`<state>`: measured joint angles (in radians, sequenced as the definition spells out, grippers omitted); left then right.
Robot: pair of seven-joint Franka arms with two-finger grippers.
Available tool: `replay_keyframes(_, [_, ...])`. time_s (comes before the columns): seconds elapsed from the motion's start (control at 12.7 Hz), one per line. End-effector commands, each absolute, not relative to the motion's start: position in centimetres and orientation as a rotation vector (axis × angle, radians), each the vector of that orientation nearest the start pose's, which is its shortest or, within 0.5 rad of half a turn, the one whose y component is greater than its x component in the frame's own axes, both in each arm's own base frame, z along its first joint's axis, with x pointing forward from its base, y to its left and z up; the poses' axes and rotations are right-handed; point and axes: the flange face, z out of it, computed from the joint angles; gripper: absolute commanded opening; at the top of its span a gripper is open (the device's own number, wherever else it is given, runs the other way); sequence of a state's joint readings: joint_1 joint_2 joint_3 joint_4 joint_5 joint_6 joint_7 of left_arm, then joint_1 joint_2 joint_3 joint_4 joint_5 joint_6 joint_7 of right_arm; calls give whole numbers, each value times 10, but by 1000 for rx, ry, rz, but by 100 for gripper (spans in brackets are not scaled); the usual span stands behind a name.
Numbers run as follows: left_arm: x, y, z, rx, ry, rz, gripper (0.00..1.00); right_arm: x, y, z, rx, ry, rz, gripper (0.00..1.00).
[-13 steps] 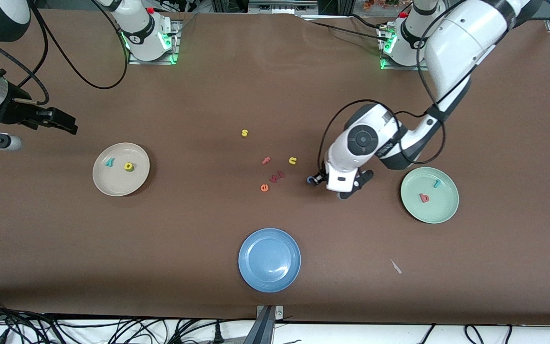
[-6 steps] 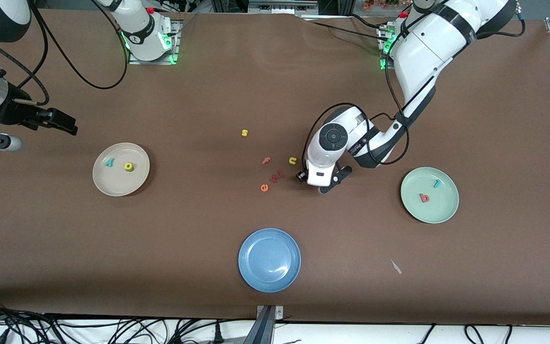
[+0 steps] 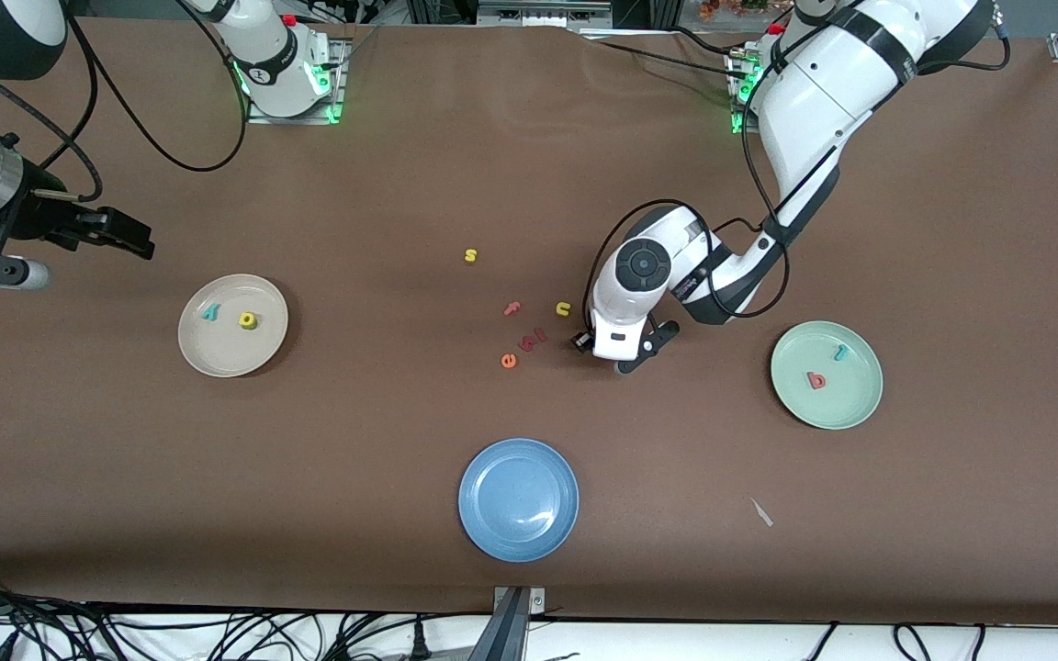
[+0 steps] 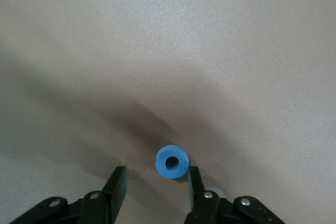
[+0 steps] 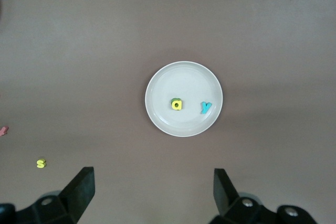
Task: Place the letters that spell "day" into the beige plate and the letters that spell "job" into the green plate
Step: 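Grasp the blue o with the left gripper and lift it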
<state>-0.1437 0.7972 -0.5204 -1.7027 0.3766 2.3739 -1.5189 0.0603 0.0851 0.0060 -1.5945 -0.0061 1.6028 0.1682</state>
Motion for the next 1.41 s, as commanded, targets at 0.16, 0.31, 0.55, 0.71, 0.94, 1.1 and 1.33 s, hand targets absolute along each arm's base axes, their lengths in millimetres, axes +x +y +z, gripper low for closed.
replay_keyframes(0.16, [560, -384, 189, -3001, -1130, 95, 48, 580, 41, 573, -3160, 171, 100, 100])
replay_keyframes(0.31, [563, -384, 191, -3004, -1134, 86, 48, 580, 41, 573, -3162, 171, 102, 100])
replay_keyframes(0.55, [557, -391, 185, -3005, -1115, 101, 48, 580, 41, 573, -3162, 171, 100, 100])
replay_keyframes(0.71, [556, -390, 180, -3001, -1108, 105, 48, 580, 41, 573, -3161, 171, 103, 100])
replay_keyframes(0.94, [556, -386, 172, -2988, -1088, 83, 34, 580, 41, 572, -3161, 171, 103, 100])
replay_keyframes(1.1, [556, -385, 171, -2983, -1084, 80, 20, 580, 41, 572, -3161, 171, 103, 100])
replay_keyframes(1.33, [560, -380, 176, -2977, -1093, 69, 6, 580, 41, 572, -3161, 171, 103, 100])
